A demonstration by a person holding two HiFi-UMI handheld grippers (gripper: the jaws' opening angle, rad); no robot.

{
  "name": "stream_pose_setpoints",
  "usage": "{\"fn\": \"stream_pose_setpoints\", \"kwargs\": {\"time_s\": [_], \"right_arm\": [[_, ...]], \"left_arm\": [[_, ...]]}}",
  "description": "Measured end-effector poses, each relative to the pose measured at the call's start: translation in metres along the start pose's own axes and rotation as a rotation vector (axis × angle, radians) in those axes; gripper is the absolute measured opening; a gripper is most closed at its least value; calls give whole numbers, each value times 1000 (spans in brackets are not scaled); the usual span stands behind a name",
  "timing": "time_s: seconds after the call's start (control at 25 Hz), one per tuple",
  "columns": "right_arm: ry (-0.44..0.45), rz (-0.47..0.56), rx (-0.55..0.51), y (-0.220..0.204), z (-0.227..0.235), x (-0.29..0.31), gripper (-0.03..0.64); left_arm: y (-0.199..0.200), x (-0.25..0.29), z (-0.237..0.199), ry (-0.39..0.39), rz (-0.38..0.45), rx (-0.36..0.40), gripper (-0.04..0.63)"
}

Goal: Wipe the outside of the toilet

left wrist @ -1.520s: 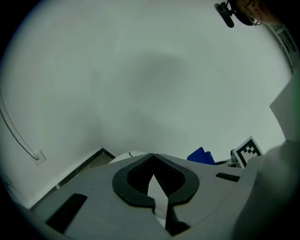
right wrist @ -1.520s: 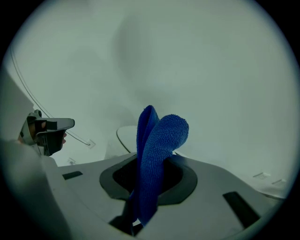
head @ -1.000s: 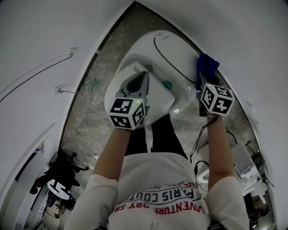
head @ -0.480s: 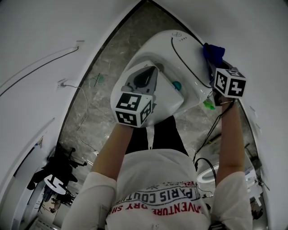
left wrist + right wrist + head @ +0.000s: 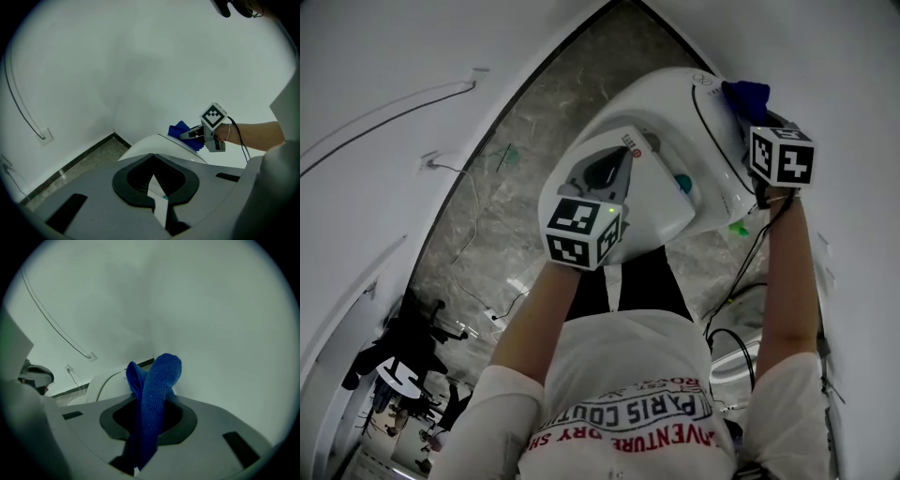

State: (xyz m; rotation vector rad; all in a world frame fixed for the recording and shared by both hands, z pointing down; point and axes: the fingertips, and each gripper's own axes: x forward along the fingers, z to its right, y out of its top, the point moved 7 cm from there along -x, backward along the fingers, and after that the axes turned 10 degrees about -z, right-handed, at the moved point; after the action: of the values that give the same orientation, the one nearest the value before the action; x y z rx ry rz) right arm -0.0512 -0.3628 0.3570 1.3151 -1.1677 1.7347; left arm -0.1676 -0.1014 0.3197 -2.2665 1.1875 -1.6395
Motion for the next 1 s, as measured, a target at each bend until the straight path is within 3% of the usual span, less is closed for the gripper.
{"fn": "stream_pose_setpoints", "kwargs": {"time_s": [0.24,0.68,1.0], "right_arm": [[-60,-33,-78,29,-26,7,75],[-163,-111,-384,80,-94,38,75],[-105,-269,-519,114,-123,86,75]], "left_arm": [[-6,-10,-26,11,15,-43,6],[-29,-23,-74,23,28,-137,6],[-62,-43,-120,67,39,-226,6]]}}
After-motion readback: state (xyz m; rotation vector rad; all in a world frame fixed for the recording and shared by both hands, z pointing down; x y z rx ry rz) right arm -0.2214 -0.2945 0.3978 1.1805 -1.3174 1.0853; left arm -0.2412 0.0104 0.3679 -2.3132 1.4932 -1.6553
